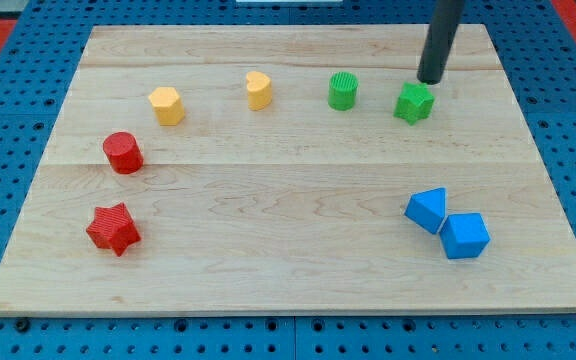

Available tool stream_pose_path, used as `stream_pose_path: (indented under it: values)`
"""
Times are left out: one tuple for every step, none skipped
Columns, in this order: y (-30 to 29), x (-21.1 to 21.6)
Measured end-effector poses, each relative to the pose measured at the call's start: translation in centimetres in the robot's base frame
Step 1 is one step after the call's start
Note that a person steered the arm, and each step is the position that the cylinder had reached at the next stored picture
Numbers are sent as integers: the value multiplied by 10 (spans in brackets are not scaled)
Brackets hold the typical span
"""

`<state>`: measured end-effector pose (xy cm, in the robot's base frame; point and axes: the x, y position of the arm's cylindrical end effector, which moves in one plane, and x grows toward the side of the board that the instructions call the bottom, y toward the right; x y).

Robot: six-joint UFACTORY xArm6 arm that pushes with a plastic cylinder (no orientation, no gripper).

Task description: Separate the blue blocks from each other

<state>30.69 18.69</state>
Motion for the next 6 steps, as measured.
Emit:
stream_pose_path:
  values:
    - [-1,20]
    - [-1,33]
    - [43,83]
    - [51,157]
    - [58,194]
    - [48,219]
